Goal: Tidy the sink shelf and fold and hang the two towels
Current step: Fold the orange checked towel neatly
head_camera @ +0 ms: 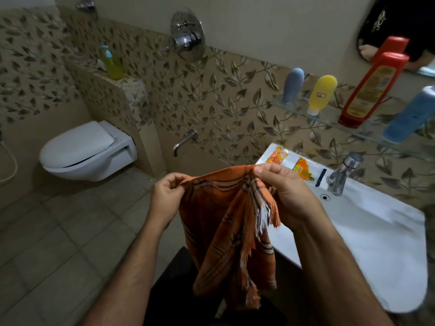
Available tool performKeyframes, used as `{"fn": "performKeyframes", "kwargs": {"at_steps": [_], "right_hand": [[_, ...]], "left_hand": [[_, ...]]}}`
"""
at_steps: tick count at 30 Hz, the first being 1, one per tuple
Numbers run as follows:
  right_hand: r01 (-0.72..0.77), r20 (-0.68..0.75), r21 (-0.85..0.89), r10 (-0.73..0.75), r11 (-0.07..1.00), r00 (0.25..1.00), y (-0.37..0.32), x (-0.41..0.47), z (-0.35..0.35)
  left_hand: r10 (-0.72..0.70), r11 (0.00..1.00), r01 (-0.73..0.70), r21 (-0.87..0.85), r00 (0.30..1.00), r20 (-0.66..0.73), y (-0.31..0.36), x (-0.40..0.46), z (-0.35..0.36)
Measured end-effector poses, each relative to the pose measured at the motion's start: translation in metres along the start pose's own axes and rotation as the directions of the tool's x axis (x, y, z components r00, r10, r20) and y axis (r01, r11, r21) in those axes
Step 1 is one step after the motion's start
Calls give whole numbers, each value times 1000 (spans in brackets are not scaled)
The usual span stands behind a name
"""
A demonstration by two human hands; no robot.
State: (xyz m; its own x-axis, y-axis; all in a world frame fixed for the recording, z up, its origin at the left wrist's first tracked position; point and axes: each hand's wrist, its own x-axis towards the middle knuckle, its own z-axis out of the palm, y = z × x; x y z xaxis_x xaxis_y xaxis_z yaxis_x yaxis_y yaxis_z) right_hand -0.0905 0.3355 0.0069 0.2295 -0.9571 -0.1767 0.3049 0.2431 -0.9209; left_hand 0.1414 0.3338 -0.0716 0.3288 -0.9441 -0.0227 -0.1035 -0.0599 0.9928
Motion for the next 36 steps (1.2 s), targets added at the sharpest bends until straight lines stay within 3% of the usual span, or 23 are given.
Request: {"fn": "performKeyframes", "kwargs": {"at_steps": [3,5,8,11,13,16,19,21,23,26,29,32,36], "right_hand": [[40,-181,-57,-50,998,982,-1,6,-18],[48,-256,-106,-74,993,964,-2,6,-27],[33,-296,-232,-103,972,950,4,5,-32],[71,-258,-343,-167,937,952,15,5,-26],[115,-282,-329,-213,937,935,19,5,-24],[148,-347,-208,-215,967,913,15,5,-27],[81,-127,-232,-112,969,985,15,6,-22],[29,40,-274,-18,961,999,19,7,-12],[-13,119,-266,46,964,992,24,9,-3],[-63,209,-254,118,965,971,30,12,-1],[-109,169,-302,166,947,972,31,13,0],[-108,55,-343,135,933,989,29,12,3],[-82,70,-330,111,940,991,26,7,10]], "left_hand": [[-17,998,2,63,971,240,10,-2,-5],[0,998,-17,61,965,264,19,-3,-3],[56,993,-73,98,984,171,35,-2,11],[104,929,-84,360,994,-37,44,5,24],[126,855,-37,518,982,-138,48,8,27],[143,810,-45,585,982,-123,50,11,28],[155,825,-197,529,980,122,49,10,32],[141,851,-269,451,944,297,52,6,37],[122,877,-304,372,890,438,58,0,40],[176,771,-475,425,799,575,65,-1,34],[185,740,-514,433,775,604,66,-1,25],[269,734,-508,451,827,494,50,1,20],[310,774,-483,409,852,421,9,5,16]]}}
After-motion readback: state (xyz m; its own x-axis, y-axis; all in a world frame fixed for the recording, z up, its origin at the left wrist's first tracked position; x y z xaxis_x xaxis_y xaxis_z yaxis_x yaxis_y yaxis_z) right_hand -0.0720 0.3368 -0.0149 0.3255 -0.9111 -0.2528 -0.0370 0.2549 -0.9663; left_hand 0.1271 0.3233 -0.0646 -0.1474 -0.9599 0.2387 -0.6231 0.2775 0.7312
